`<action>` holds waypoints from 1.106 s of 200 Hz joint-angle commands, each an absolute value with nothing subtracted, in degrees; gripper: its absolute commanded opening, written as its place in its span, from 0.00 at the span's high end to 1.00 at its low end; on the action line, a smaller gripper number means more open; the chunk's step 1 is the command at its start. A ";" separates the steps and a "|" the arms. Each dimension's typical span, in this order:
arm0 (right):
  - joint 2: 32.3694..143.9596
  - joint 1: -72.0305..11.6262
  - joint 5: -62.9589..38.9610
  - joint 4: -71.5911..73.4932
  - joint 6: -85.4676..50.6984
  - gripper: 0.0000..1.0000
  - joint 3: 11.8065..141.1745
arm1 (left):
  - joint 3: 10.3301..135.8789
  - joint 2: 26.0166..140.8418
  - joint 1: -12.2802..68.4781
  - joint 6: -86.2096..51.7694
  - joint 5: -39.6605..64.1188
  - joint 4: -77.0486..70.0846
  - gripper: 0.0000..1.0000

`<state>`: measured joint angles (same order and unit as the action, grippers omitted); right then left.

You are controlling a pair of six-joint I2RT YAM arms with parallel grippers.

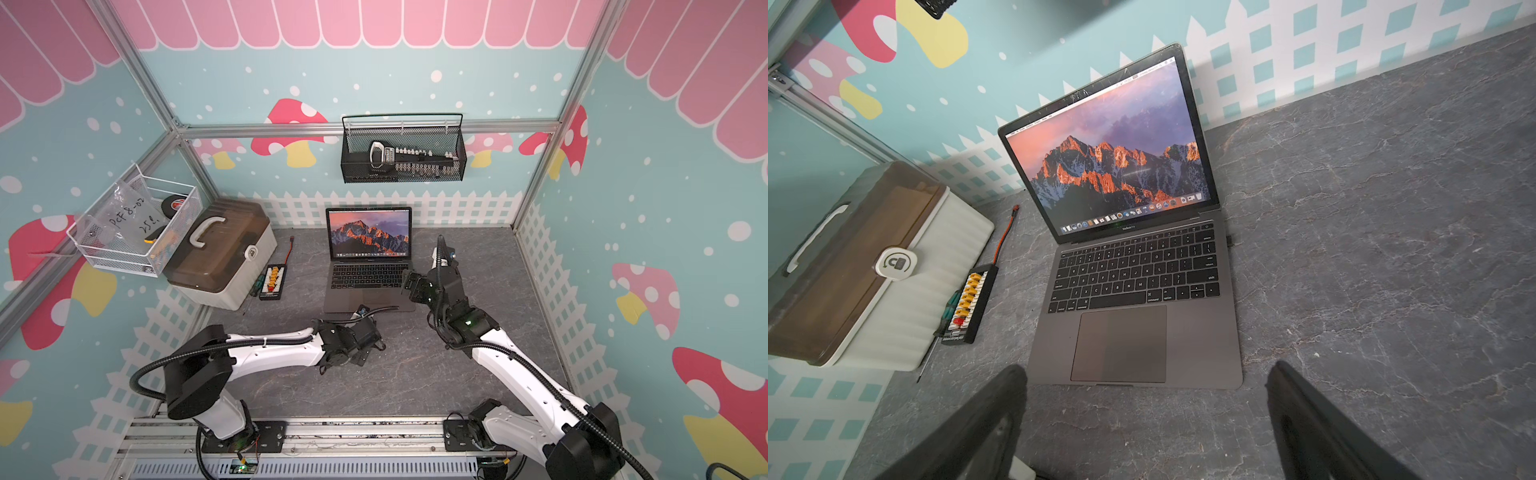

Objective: Insert the wireless mouse receiver into the laptop
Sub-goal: Place the mouse at the center of the board, then move the mouse to the center of the board.

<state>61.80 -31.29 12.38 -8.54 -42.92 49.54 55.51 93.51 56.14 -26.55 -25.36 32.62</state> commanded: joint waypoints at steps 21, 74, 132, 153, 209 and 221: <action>61.35 -30.78 12.22 -7.65 -43.03 0.08 49.75 | 51.24 86.60 44.18 -26.51 -3.69 22.53 0.01; 60.45 -30.85 12.14 -7.68 -43.54 0.08 48.80 | 45.41 88.06 36.74 -33.04 6.38 16.08 0.02; 59.27 -30.85 11.40 -8.16 -42.56 0.08 48.36 | 40.21 87.97 37.87 -43.50 7.38 16.16 0.05; 59.30 -30.84 8.90 -8.56 -39.41 0.08 47.36 | 37.89 85.17 40.53 -48.98 7.35 18.02 0.05; 61.10 -30.84 8.73 -25.32 -37.98 0.04 45.94 | 40.86 86.35 47.40 -53.74 16.21 19.54 0.05; 60.65 -30.85 9.16 -29.16 -38.97 0.04 45.17 | 41.12 87.59 48.58 -55.35 19.94 16.12 0.05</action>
